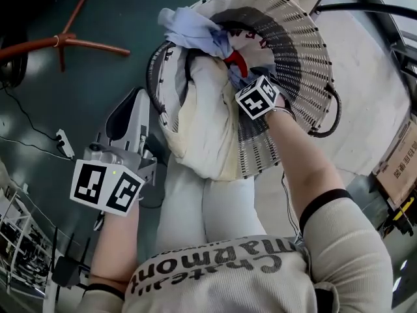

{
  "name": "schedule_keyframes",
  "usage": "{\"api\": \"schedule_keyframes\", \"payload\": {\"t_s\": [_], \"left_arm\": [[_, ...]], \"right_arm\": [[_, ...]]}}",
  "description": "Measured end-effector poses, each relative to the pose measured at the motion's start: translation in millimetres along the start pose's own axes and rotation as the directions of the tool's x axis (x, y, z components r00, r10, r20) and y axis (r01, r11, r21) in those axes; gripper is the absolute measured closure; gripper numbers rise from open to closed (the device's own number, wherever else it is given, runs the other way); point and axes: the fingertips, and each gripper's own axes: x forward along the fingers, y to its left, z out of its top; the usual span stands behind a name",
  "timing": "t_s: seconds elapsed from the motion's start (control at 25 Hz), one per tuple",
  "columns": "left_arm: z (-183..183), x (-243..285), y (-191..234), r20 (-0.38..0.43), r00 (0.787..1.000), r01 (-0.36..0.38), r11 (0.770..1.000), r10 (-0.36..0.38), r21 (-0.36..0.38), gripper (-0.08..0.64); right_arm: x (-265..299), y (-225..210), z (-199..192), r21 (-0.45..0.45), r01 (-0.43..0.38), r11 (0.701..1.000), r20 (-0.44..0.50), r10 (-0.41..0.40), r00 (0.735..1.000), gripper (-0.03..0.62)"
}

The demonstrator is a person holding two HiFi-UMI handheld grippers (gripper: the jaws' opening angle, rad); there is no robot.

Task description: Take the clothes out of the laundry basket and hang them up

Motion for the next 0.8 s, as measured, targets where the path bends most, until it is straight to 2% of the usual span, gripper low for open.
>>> {"api": "schedule_keyframes", "payload": {"t_s": [0.2, 0.32, 0.36, 0.44, 0.64, 0.8], "left_arm": [[2, 0, 6, 0.034, 0.999, -0.004, 1.0, 0.004, 0.003, 0.552], [-3, -3, 18, 0.035, 0.999, -0.025, 1.0, 0.025, 0.013, 0.552], [-5, -4, 22, 0.036, 0.999, -0.037, 0.999, 0.036, 0.008, 0.552], [-7, -7, 29, 0.04, 0.998, -0.056, 0.998, 0.057, -0.015, 0.552], [8, -21, 11, 0.062, 0.996, -0.059, 0.995, 0.065, -0.085, 0.552], [29, -38, -22, 0.075, 0.996, -0.045, 0.99, 0.055, -0.137, 0.552]], "right_arm": [[45, 5, -16, -0.038, -0.005, 0.999, -0.066, 0.002, 0.998, 0.383], [66, -8, -40, -0.02, 0.055, 0.998, -0.152, -0.057, 0.987, 0.387], [67, -15, -44, -0.006, 0.085, 0.996, -0.159, -0.084, 0.984, 0.441], [60, -25, -42, 0.044, 0.12, 0.992, -0.134, -0.113, 0.984, 0.545], [2, -18, -13, 0.27, 0.072, 0.96, -0.016, -0.07, 0.997, 0.551], [-74, -5, 11, 0.341, 0.023, 0.94, 0.078, -0.053, 0.996, 0.552]]}}
